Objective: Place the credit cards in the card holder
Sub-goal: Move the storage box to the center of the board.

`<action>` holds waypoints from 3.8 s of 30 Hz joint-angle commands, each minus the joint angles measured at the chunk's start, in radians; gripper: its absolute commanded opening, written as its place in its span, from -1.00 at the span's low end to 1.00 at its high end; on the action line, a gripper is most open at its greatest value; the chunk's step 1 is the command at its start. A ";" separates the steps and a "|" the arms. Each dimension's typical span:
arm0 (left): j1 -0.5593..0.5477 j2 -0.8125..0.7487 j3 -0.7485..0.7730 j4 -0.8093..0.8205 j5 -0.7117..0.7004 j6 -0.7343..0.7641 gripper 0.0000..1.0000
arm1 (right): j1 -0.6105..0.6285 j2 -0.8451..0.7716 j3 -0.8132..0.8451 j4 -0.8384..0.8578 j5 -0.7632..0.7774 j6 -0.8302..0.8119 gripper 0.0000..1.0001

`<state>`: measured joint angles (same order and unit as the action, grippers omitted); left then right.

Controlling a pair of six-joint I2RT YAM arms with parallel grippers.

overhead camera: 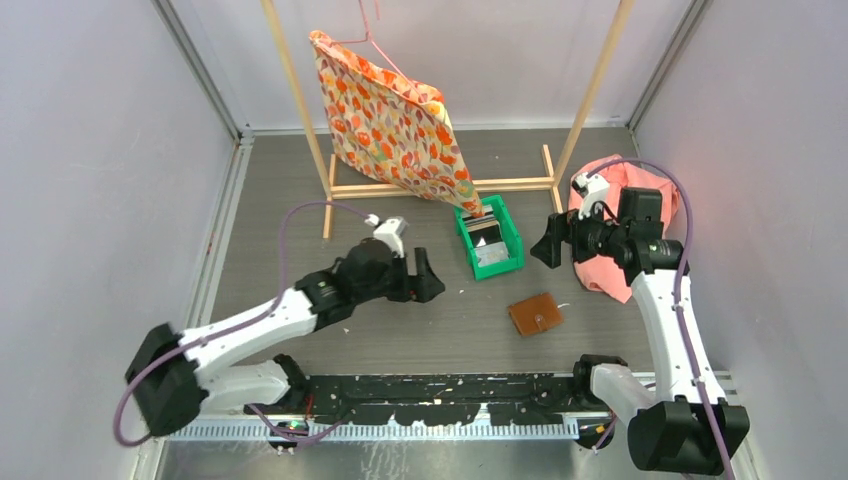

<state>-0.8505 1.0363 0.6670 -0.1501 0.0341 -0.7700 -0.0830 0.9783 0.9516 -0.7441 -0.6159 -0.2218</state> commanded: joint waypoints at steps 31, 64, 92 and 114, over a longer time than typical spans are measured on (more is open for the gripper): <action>-0.048 0.883 0.763 -0.239 -0.388 -0.261 -0.50 | -0.004 -0.053 -0.086 0.134 0.047 -0.039 1.00; 0.424 0.164 0.193 -0.346 -0.416 0.052 -0.87 | -0.004 -0.044 -0.088 0.123 0.019 -0.047 1.00; 0.575 -0.043 -0.086 -0.284 -0.090 -0.148 -0.99 | -0.001 -0.038 -0.071 0.108 -0.010 -0.050 1.00; 0.567 -0.272 -0.021 -0.229 0.448 0.154 0.41 | 0.030 0.087 -0.003 -0.442 -0.245 -0.886 1.00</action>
<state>-0.2794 0.8459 0.6651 -0.4877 0.1394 -0.7094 -0.0666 1.0367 0.9024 -0.8825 -0.7414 -0.5762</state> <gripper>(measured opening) 0.704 0.997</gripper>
